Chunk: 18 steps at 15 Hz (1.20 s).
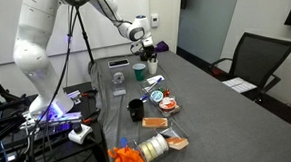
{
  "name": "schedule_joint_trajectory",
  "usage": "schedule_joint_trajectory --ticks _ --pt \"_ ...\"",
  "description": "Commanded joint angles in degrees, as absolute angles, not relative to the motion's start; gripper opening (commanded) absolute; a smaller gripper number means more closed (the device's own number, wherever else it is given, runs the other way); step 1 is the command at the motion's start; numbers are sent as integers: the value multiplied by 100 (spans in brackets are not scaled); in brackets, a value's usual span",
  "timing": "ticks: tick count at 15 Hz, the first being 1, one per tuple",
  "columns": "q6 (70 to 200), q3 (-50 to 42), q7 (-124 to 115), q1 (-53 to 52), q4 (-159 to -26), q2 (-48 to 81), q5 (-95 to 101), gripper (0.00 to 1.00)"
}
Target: Move the tongs from the white cup to the green cup
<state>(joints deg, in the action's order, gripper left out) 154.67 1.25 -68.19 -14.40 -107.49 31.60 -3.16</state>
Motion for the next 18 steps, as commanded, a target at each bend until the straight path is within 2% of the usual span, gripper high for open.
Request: schedule_joint_trajectory --ticks 1,12,15,18 --pt "15740 245 -6395 -1319 -11167 2829 -586 2" --pt "15356 383 -5525 -1253 -12062 1277 -1011 2" --pt "14840 312 -5566 -1247 -12225 849 -820 2" --pt "13708 196 -5841 -1216 -12289 435 -129 2"
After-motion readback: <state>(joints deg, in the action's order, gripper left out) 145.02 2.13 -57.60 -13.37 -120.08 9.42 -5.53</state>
